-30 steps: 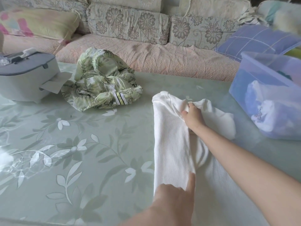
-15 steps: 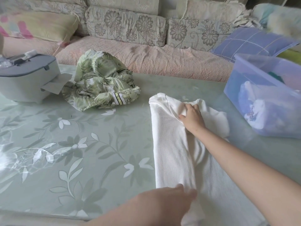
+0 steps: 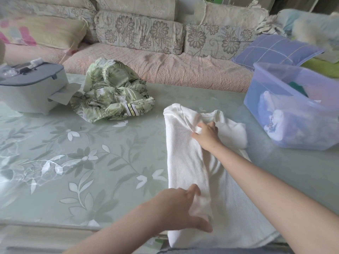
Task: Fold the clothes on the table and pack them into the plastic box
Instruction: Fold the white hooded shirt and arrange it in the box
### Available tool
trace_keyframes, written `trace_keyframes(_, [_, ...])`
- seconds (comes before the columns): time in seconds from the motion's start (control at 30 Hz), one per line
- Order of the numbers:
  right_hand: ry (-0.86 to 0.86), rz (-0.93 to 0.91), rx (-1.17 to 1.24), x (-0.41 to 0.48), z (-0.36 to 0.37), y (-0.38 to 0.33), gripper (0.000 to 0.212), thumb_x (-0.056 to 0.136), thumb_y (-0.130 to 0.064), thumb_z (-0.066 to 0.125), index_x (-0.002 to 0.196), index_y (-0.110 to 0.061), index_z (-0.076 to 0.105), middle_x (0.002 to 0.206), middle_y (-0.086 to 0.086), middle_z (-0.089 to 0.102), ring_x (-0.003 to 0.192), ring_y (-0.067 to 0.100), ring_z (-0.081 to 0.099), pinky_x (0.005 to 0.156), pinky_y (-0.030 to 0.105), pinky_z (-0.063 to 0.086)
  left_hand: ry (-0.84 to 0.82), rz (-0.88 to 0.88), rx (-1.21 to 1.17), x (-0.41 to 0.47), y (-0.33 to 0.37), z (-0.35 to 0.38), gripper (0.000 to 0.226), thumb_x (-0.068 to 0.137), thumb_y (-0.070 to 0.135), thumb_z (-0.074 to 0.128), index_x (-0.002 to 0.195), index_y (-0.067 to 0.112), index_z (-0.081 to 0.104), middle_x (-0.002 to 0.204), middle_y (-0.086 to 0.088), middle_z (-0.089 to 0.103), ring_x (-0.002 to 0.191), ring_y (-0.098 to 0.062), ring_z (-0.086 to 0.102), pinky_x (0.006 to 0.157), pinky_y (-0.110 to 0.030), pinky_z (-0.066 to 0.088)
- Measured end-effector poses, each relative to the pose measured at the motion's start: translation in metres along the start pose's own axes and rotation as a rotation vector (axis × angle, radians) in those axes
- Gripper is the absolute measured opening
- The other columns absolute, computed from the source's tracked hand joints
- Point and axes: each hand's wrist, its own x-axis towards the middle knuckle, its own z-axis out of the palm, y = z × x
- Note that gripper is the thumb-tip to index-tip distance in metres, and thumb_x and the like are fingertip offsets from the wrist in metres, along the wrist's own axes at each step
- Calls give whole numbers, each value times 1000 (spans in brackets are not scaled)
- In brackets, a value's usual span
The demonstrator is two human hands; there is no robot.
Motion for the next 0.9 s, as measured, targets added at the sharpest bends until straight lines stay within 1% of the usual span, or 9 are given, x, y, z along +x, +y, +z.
trace_keyframes(0.07, [-22,-15,-5,-5,1,-2,48,93,-24,53,136,-8,44,135,16,31,126,33,32,103,32,30,-84,-46,-88,1,-3,-3,75,76,74,51,135,31,33,115,-3,60,102,-21,57,92,-36,45])
trace_keyframes(0.13, [-30,-29,-6,-11,1,-2,47,93,-23,53,136,-7,43,136,14,30,127,32,30,104,31,28,-86,-48,-129,-1,-6,-4,68,80,72,47,133,31,38,116,-1,60,90,-16,55,91,-34,45])
trace_keyframes(0.27, [-50,-57,6,-22,-1,-2,47,92,-24,54,137,-11,45,136,12,29,127,29,28,105,28,28,70,-9,-172,-10,-10,2,39,96,52,38,115,22,53,89,3,58,71,-12,51,72,-27,44])
trace_keyframes(0.33, [-48,-54,21,-28,-2,-1,49,91,-24,56,136,-10,45,135,12,27,126,30,31,106,28,27,97,8,-161,-16,-12,5,36,95,52,43,109,21,57,88,8,56,72,-7,51,67,-21,41])
trace_keyframes(0.43, [-71,20,67,-34,-6,-1,53,87,-28,62,134,-9,45,134,16,29,121,33,43,102,30,36,68,-4,-215,-28,-16,8,45,80,65,57,103,26,58,95,13,60,85,-5,58,79,-25,50])
trace_keyframes(0.53, [-110,68,81,-37,-8,1,49,84,-29,66,124,-11,45,125,14,43,106,25,48,80,27,38,83,11,-119,-39,-17,20,38,74,44,73,102,25,56,95,12,59,83,-7,57,77,-25,50])
trace_keyframes(0.63, [-78,115,177,-38,-8,4,52,81,-22,70,125,-7,45,114,8,55,107,26,55,76,24,35,212,46,-20,-44,-11,33,26,77,20,64,101,18,53,94,5,53,77,-13,48,66,-26,40])
trace_keyframes(0.77, [-34,176,262,-40,-7,2,53,79,-12,72,125,-2,47,117,11,60,108,26,57,78,24,38,454,45,-89,-49,-2,42,24,74,3,52,90,21,48,75,11,38,63,-14,38,54,-21,30])
trace_keyframes(0.9, [-39,146,244,-38,-4,3,59,78,-13,72,130,-5,45,118,10,60,109,24,56,75,21,34,585,164,100,-50,6,52,34,64,5,48,91,25,46,81,7,50,54,-22,47,47,-26,34])
